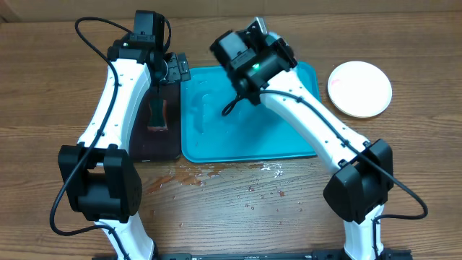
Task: Clean dirty plates on tray and stack at the side
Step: 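Carry the plate right and set it on the plate stack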
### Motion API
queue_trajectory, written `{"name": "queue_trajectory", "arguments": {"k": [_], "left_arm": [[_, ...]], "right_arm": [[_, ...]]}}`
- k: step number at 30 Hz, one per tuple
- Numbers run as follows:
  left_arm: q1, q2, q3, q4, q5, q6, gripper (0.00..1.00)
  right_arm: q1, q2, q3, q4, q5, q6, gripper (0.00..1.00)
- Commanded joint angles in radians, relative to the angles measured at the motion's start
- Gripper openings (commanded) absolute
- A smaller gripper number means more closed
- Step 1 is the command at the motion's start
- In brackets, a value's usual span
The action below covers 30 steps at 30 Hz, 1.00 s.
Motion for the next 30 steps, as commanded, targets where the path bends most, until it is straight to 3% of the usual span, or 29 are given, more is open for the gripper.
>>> {"name": "queue_trajectory", "arguments": {"k": [1,14,22,30], "left_arm": [[0.000,-0.024,0.020,0.003,0.008,0.008,1.00],[0.000,-0.024,0.020,0.003,0.008,0.008,1.00],[0.000,-0.024,0.020,0.003,0.008,0.008,1.00],[0.000,-0.024,0.020,0.003,0.008,0.008,1.00]], "right_arm": [[-0.082,-0.035,0.017,0.049,-0.392,0.010,0.04],[-0.525,-0.035,0.017,0.043,-1.100,0.060,0.04],[-0.842,-0.021,0.017,0.019,-1.182,0.090,0.04],[-1.007,0.083,0.016,0.008,-1.241,0.113,0.04]]}}
